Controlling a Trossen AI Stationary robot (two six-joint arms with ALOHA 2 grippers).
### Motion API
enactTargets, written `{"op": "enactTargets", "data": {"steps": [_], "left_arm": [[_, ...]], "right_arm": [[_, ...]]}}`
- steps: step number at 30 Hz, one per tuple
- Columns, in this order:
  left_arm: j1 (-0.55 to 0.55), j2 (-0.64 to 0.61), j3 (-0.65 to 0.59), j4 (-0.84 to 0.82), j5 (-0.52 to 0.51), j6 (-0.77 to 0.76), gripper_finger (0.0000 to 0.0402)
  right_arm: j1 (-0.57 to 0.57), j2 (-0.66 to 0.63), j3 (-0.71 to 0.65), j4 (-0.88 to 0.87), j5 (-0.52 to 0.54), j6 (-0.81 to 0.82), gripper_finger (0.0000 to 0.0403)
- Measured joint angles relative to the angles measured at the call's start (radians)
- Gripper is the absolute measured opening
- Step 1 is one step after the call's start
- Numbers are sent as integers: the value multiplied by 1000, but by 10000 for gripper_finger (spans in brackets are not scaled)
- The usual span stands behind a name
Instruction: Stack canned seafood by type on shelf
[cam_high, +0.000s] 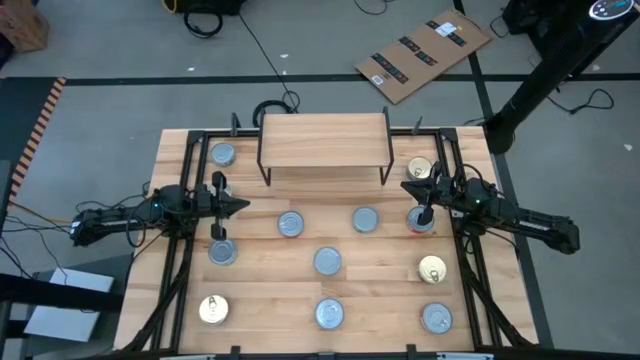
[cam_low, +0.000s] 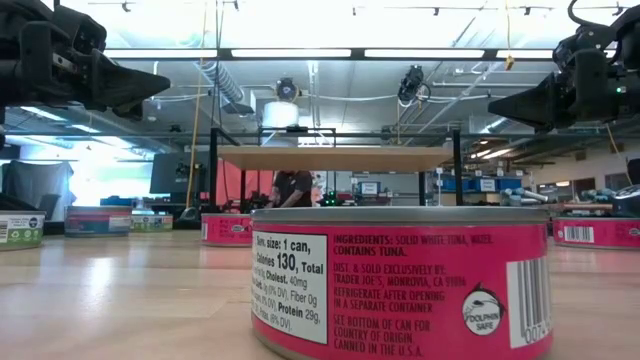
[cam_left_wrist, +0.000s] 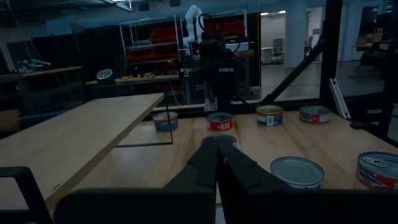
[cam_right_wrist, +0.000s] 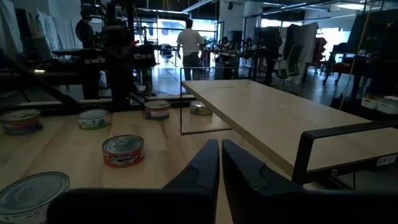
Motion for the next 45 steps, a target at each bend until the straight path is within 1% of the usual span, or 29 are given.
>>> {"op": "enactTargets", "data": {"steps": [34,40,45], "left_arm": [[0,0,0,0,0,0,8],[0,0,0,0,0,0,8],[0,0,0,0,0,0,8]], "right_arm": [[0,0,0,0,0,0,32],[0,0,0,1,0,43,34],[0,0,0,53,0,43,31]]}}
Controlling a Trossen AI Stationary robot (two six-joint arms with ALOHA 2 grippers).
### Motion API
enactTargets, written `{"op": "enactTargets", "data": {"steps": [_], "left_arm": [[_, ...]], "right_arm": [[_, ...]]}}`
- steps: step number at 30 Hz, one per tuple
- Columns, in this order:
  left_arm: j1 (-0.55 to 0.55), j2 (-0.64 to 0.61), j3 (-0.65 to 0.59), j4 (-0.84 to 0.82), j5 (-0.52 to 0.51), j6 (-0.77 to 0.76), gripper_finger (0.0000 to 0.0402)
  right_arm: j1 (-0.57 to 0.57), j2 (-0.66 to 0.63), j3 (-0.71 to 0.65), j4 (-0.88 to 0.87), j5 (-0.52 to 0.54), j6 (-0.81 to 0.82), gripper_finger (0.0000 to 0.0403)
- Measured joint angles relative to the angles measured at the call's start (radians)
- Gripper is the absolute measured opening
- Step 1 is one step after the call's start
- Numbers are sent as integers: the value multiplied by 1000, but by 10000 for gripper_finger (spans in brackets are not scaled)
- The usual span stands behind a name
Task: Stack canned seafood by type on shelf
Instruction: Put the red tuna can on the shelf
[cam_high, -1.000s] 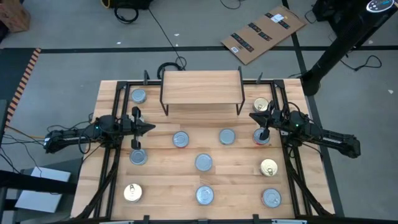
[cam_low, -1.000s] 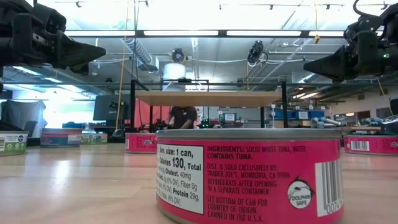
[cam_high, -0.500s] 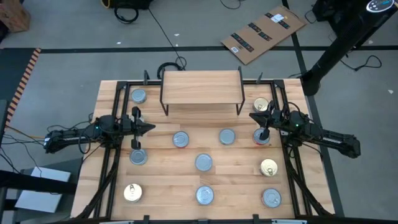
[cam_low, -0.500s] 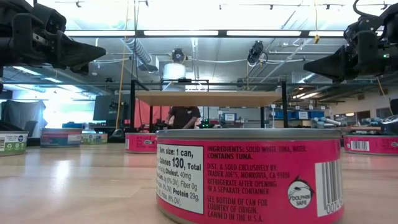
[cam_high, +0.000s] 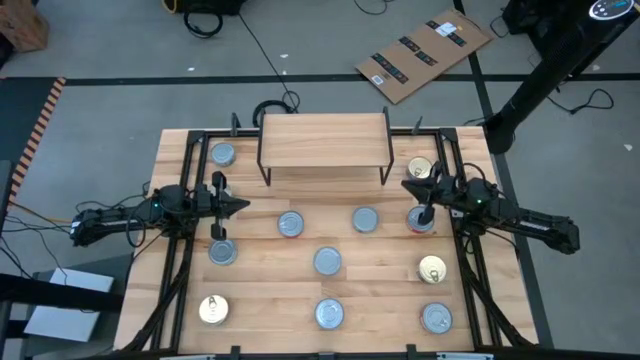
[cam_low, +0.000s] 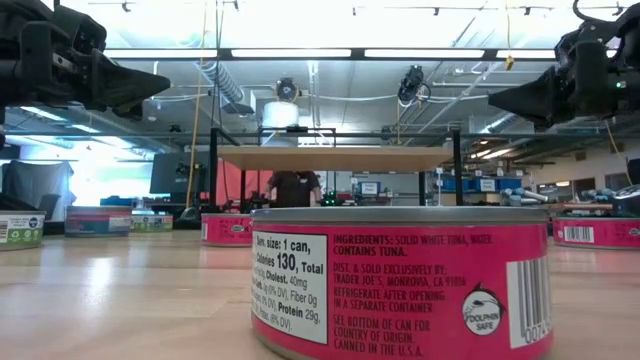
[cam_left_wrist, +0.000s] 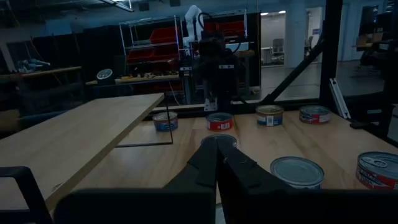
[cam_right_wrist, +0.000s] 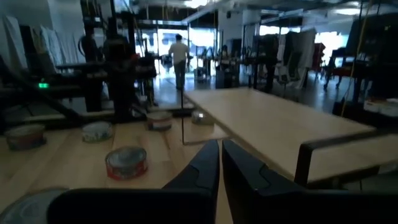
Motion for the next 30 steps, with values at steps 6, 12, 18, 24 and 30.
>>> {"op": "enactTargets", "data": {"steps": [6,12,18,24,30], "left_arm": [[0,0,0,0,0,0,8],[0,0,0,0,0,0,8],[0,0,0,40,0,0,8],[0,0,0,62,0,0,8],[0,0,0,62,-2,4,8]], "right_arm": [[0,0,0,136,0,126,30],[2,0,1,180,-34,168,18],[4,13,16,176,-95,175,6],[50,132,93,171,-115,108,3],[116,348,198,171,-115,55,2]]}}
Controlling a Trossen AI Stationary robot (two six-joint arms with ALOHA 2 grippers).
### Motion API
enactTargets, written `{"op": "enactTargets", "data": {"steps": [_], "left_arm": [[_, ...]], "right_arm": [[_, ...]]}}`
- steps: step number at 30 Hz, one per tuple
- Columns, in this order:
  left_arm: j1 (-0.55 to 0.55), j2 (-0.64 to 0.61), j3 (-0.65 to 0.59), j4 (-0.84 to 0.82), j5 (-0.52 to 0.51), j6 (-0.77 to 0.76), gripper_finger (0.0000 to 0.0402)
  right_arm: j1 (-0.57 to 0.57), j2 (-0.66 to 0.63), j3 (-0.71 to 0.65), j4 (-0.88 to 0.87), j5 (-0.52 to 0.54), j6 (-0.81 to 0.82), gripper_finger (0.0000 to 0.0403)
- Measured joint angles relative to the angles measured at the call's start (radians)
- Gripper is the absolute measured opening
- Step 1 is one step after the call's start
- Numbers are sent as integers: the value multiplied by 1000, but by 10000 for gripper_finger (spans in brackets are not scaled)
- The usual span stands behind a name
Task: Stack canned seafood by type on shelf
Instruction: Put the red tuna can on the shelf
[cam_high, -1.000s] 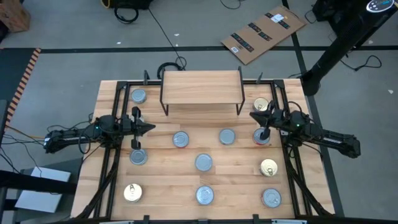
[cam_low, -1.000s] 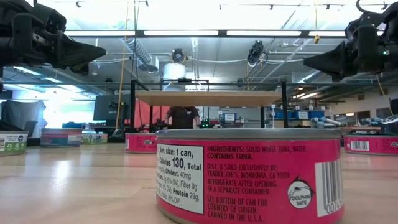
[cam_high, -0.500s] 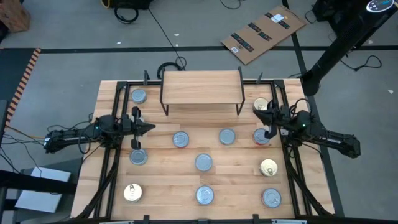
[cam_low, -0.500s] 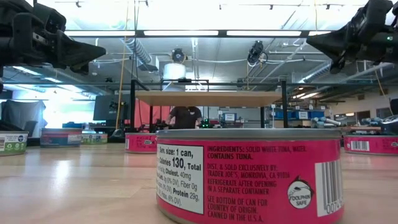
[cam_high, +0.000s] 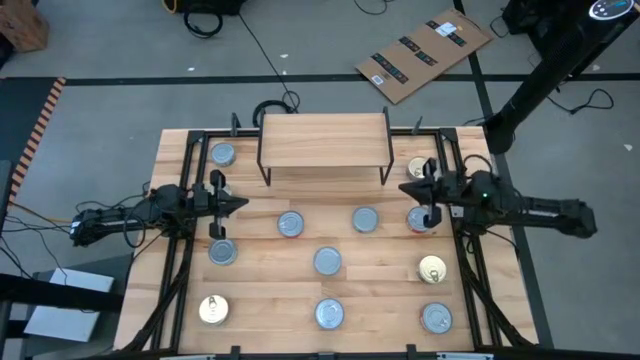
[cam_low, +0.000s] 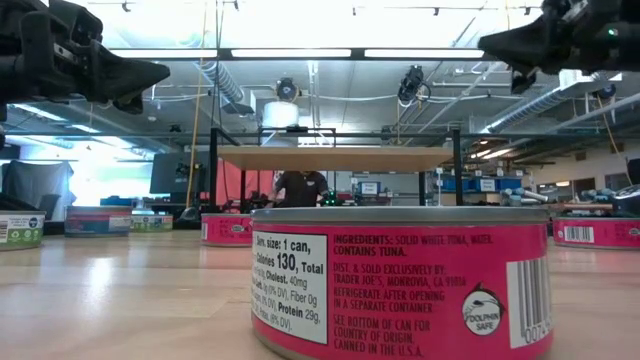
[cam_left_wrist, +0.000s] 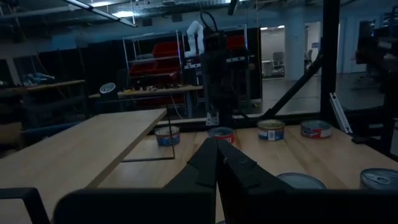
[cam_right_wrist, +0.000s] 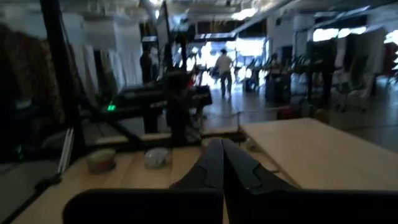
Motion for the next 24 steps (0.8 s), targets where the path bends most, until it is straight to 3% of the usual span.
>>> {"op": "enactTargets", "data": {"steps": [13,24], "left_arm": [[0,0,0,8,-44,0,8],[0,4,0,-28,-49,-24,8]], "right_arm": [[103,532,328,-31,63,-93,5],[122,826,523,-70,63,-104,6]]}}
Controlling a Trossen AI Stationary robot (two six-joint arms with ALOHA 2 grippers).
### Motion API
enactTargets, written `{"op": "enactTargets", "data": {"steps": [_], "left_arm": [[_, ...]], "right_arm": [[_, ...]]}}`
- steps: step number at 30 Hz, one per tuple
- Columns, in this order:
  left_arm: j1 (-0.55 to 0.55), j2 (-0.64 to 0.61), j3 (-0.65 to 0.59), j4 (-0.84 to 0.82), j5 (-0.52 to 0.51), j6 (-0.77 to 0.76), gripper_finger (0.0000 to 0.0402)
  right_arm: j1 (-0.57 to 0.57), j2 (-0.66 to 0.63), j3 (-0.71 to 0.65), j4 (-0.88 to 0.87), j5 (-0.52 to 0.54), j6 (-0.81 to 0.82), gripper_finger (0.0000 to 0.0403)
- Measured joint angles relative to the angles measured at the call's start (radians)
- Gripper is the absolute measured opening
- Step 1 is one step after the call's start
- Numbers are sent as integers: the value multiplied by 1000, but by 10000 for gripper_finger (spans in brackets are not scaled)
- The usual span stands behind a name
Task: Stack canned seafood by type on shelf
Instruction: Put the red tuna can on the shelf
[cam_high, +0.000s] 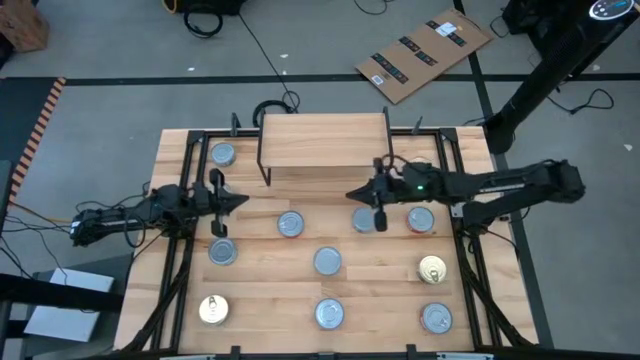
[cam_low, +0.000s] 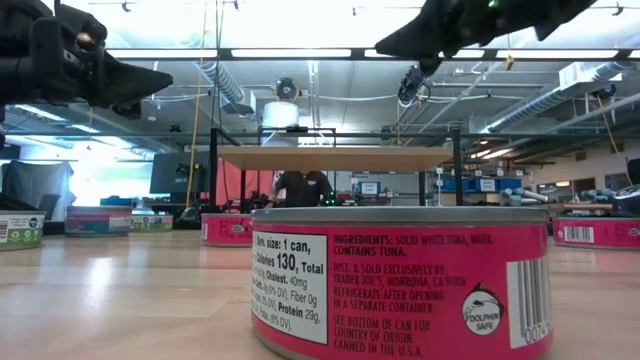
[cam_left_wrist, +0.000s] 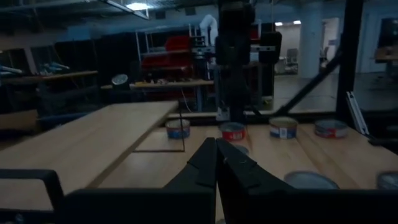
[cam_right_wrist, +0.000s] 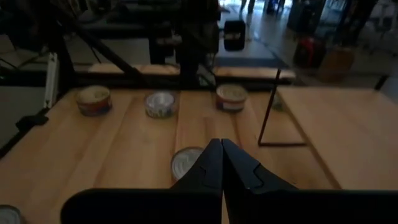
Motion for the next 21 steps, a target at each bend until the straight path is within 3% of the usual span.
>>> {"op": "enactTargets", "data": {"steps": [7,21], "left_arm": [[0,1,0,10,-19,3,8],[0,5,0,-1,-22,103,8]], "right_arm": [[4,174,86,-35,0,87,5],[32,502,334,-117,3,81,7]]}}
